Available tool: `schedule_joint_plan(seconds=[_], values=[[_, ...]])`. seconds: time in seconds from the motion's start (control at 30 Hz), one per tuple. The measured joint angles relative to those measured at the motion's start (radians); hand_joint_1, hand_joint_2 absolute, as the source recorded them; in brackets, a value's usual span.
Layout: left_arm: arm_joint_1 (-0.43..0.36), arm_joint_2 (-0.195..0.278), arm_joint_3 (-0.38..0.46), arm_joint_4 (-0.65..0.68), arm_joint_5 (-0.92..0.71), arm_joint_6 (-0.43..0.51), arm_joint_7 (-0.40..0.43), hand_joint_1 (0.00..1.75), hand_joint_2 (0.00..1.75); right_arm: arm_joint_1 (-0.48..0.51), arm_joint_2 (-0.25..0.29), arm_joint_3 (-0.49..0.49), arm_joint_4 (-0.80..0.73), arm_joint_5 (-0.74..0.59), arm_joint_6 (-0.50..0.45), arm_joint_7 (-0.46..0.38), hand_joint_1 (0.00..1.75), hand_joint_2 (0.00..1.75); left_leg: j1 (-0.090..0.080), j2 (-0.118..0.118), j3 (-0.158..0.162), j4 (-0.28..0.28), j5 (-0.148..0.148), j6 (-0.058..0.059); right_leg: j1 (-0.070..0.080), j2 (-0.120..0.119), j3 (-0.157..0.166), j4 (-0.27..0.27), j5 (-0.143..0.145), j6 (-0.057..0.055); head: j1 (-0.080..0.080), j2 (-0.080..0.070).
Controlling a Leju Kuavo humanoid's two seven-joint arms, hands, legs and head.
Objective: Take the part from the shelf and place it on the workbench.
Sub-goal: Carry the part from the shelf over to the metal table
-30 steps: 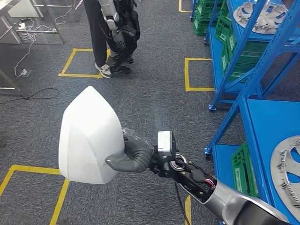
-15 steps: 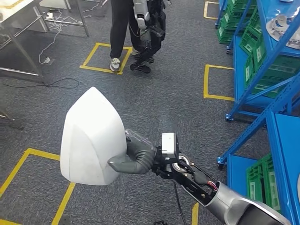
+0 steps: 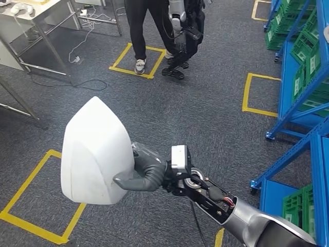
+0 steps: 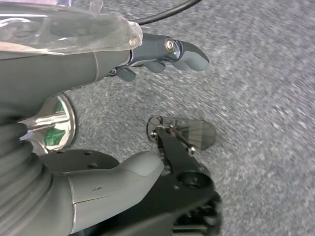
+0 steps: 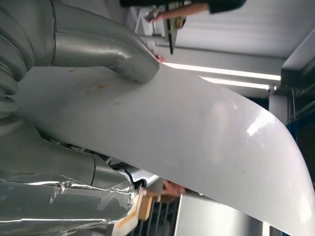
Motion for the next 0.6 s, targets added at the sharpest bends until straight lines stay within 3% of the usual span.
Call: schedule_joint_plan(seconds=[0.03,0.07,0.13,0.2,0.27,0.33,0.4,0.47,0.5,0.53,0.6], values=[[0.001,0.000,0.000,0.000,0.000,0.000,0.000,0.00,1.75,0.000,0.000,0.000,0.000,0.000,0.000,0.000,1.75,1.75,0.001,0.004,0.014,-0.028,0.023,-0.001,0.000,-0.011,0.001,0.000,-0.001,0.001,-0.003,0.000],[0.002,0.001,0.000,0.000,0.000,0.000,0.000,0.00,1.75,0.000,0.000,0.001,0.001,0.000,0.000,0.000,1.75,1.75,0.002,0.013,0.048,-0.092,0.058,-0.001,0.000,-0.022,0.002,0.000,-0.002,0.002,-0.006,0.000],[-0.001,0.001,0.000,0.000,0.000,0.000,0.000,0.00,1.75,-0.002,0.000,0.001,0.001,0.000,0.000,0.000,1.75,1.75,-0.002,0.054,0.126,-0.241,0.112,0.006,0.004,-0.041,0.006,0.000,-0.006,0.009,-0.010,0.000],[-0.005,0.000,0.000,0.000,0.000,0.000,0.000,0.00,1.75,-0.004,0.000,0.001,0.001,0.000,0.000,-0.001,1.75,1.75,-0.011,0.073,0.158,-0.305,0.124,0.023,0.009,-0.056,0.009,0.001,-0.011,0.018,-0.008,0.000],[-0.004,0.000,0.000,0.000,0.000,0.000,0.000,0.00,1.75,-0.006,0.000,0.001,0.001,0.000,0.001,-0.003,1.75,1.75,-0.013,0.052,0.157,-0.307,0.123,0.039,0.010,-0.069,0.013,0.001,-0.016,0.030,-0.004,0.000],[-0.003,0.000,0.000,0.000,0.000,0.000,0.000,0.00,1.75,-0.006,0.000,0.001,0.001,0.000,0.004,-0.005,1.75,1.75,-0.008,0.031,0.161,-0.311,0.126,0.053,0.006,-0.041,0.001,0.034,-0.044,0.042,-0.001,0.000],[-0.004,-0.001,0.000,0.000,0.000,0.000,0.000,0.00,1.75,-0.005,0.000,0.000,0.002,0.000,0.007,-0.007,1.75,1.75,-0.005,0.011,0.162,-0.313,0.127,0.063,0.003,0.011,-0.052,0.154,-0.110,0.048,0.007,0.000],[-0.004,-0.002,0.000,0.000,0.000,0.000,0.000,0.00,1.75,0.000,0.000,0.000,0.005,0.000,0.008,-0.008,1.75,1.75,-0.006,-0.013,0.162,-0.312,0.127,0.066,0.003,0.032,-0.118,0.294,-0.162,0.049,0.015,0.000],[-0.003,-0.002,0.000,0.000,0.000,0.000,0.000,0.00,1.75,0.003,0.000,0.000,0.007,0.000,0.009,-0.009,1.75,1.75,-0.007,-0.028,0.163,-0.312,0.127,0.067,0.003,0.035,-0.134,0.322,-0.161,0.049,0.017,0.000],[-0.002,-0.002,0.000,0.000,0.000,0.000,0.000,0.00,1.75,0.005,0.000,0.000,0.008,0.000,0.010,-0.009,1.75,1.75,-0.007,-0.043,0.165,-0.312,0.127,0.067,0.003,0.038,-0.130,0.306,-0.138,0.046,0.020,0.000],[-0.001,-0.003,0.000,0.000,0.000,0.000,0.000,0.00,1.75,0.005,0.000,0.000,0.009,0.000,0.010,-0.010,1.75,1.75,-0.007,-0.072,0.168,-0.311,0.126,0.065,0.003,0.066,-0.078,0.174,-0.055,0.038,0.027,0.000]])
